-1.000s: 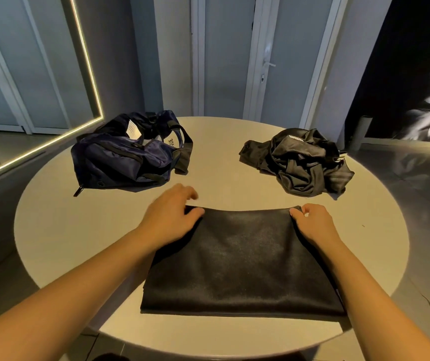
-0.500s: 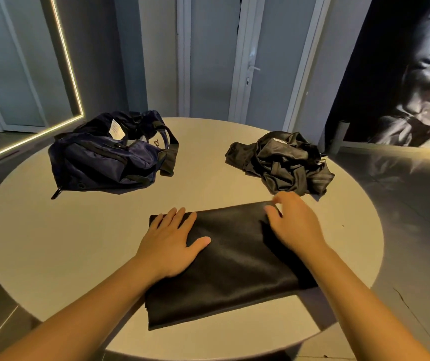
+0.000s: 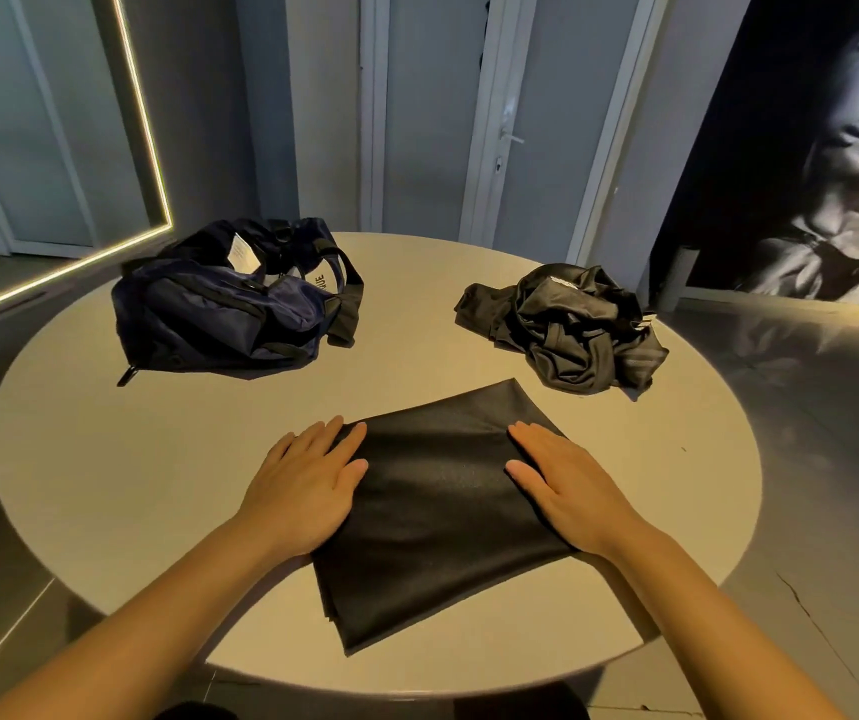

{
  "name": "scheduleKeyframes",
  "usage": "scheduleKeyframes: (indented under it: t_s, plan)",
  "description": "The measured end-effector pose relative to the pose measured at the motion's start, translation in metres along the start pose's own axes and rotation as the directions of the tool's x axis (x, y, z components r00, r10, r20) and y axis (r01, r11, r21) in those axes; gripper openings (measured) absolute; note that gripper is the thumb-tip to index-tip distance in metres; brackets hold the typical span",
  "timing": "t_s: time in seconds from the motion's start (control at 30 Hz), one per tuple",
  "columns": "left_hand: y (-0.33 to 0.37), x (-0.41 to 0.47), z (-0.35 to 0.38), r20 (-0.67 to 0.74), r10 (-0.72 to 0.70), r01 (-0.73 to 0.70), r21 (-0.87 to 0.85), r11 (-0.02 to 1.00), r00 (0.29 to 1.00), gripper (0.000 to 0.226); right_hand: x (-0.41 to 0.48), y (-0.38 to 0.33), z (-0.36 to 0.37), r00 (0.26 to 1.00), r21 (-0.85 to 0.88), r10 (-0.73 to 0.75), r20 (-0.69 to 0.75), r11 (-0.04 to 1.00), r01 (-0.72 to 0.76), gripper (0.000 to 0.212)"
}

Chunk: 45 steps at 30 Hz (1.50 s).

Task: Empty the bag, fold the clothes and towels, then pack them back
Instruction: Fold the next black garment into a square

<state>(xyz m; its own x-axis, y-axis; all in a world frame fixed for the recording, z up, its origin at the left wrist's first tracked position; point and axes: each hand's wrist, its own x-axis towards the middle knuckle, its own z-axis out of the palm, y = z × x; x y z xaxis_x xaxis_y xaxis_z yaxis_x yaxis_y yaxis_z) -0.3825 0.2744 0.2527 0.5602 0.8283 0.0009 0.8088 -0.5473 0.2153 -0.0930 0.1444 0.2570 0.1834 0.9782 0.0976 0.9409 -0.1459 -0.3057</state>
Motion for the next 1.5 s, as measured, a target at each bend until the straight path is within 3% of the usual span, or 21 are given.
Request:
scheduleKeyframes:
  t_s: [0.1, 0.23, 0.33, 0.5, 0.7, 0.97, 1.1, 1.2, 1.3, 1.37, 1.5]
  plan:
    - [-0.014, -0.017, -0.004, 0.024, 0.052, -0.052, -0.009, 0.999, 0.998, 0.061, -0.002, 0.005, -0.002, 0.998, 0.018, 0.045, -0.032, 0.999, -0.045, 0.067]
    - [-0.005, -0.042, 0.002, -0.04, -0.031, 0.032, 0.034, 0.999, 0.999, 0.065, -0.015, -0.013, -0.003, 0.986, -0.019, 0.048, -0.157, 0.998, -0.052, 0.06]
    - [0.005, -0.055, 0.007, -0.111, -0.143, 0.149, 0.044, 0.988, 0.983, 0.068, -0.035, -0.035, -0.003, 0.987, 0.02, -0.008, -0.163, 1.0, 0.011, 0.049]
    - [0.008, -0.063, 0.009, -0.144, -0.246, 0.255, 0.045, 0.966, 0.958, 0.073, -0.085, -0.079, -0.002, 0.981, 0.155, -0.187, -0.054, 0.969, 0.193, 0.035]
    - [-0.008, -0.074, -0.001, -0.251, -0.159, 0.154, -0.039, 0.987, 0.955, 0.067, -0.118, -0.113, 0.02, 0.915, 0.082, -0.405, -0.004, 0.911, 0.403, 0.046]
    - [-0.04, -0.093, 0.0, -0.252, -0.119, 0.072, -0.186, 0.98, 0.96, 0.06, -0.127, -0.114, 0.051, 0.88, 0.14, -0.411, -0.237, 0.882, 0.449, 0.035]
    - [-0.043, -0.096, 0.002, -0.352, -0.082, 0.04, -0.124, 0.992, 0.932, 0.066, -0.127, -0.117, 0.052, 0.873, 0.159, -0.366, -0.324, 0.888, 0.431, 0.04]
    - [-0.039, -0.102, -0.001, -0.429, 0.008, -0.113, -0.221, 0.969, 0.903, 0.057, -0.122, -0.121, 0.046, 0.925, 0.29, -0.25, -0.287, 0.897, 0.332, 0.045]
    - [-0.035, -0.115, -0.004, -0.346, 0.097, -0.225, -0.35, 0.909, 0.933, 0.064, -0.116, -0.124, 0.04, 0.963, 0.476, -0.105, -0.248, 0.853, 0.215, 0.028]
    - [-0.036, -0.122, -0.005, -0.296, 0.145, -0.24, -0.316, 0.918, 0.944, 0.069, -0.113, -0.126, 0.038, 0.961, 0.55, -0.035, -0.274, 0.814, 0.187, 0.013]
    - [-0.039, -0.131, -0.005, -0.328, 0.167, -0.259, -0.259, 0.931, 0.93, 0.069, -0.105, -0.125, 0.035, 0.945, 0.632, 0.054, -0.323, 0.755, 0.173, 0.016]
